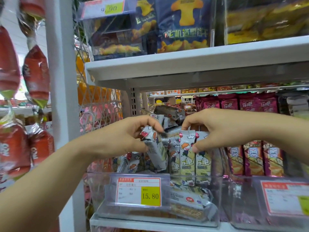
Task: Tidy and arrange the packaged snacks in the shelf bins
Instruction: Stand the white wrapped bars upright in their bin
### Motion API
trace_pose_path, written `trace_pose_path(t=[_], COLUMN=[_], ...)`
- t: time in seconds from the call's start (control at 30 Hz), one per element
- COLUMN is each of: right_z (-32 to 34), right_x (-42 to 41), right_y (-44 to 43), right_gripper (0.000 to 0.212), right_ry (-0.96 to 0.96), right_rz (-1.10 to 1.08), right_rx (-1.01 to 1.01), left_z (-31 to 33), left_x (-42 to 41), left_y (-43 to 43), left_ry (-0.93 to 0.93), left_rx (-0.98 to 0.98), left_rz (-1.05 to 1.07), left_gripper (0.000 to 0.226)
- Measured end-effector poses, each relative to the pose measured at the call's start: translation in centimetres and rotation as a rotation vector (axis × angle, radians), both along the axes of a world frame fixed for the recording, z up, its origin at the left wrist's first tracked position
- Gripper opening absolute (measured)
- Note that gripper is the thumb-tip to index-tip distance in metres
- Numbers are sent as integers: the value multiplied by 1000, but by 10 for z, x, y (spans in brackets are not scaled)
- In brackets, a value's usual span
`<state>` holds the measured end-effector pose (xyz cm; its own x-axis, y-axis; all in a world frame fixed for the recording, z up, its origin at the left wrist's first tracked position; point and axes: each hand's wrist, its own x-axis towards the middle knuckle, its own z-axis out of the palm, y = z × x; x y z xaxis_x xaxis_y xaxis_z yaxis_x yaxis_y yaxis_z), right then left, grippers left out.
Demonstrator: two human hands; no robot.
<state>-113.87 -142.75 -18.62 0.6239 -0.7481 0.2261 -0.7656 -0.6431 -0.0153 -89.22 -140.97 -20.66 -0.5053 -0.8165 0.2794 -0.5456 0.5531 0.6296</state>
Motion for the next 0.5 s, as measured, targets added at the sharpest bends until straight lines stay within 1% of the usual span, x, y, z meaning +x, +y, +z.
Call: trace_pose_path(t=[0.1, 0.23, 0.33, 0.4, 0.5], right_z=[0, 4, 14, 21, 30], right_x=[1, 0, -7, -11, -17], right_y=[2, 6, 10, 14, 20], right_gripper=[42, 37, 41, 44, 42], right_ry=[8, -51, -171, -271, -419], right_rz=[-15, -18, -9, -13, -33], right_rx=[8, 16, -33, -83, -187], left_z=[-2, 0, 5, 9, 9], left_x=[2, 3, 4, 2, -5], left_y=[0, 2, 6, 7, 5], left_ry=[-72, -48, 73, 145, 107], left_rx=[-68, -164, -208, -283, -500], left_rz=[72, 103, 86, 106, 219], left_gripper=[42, 37, 38, 38, 29])
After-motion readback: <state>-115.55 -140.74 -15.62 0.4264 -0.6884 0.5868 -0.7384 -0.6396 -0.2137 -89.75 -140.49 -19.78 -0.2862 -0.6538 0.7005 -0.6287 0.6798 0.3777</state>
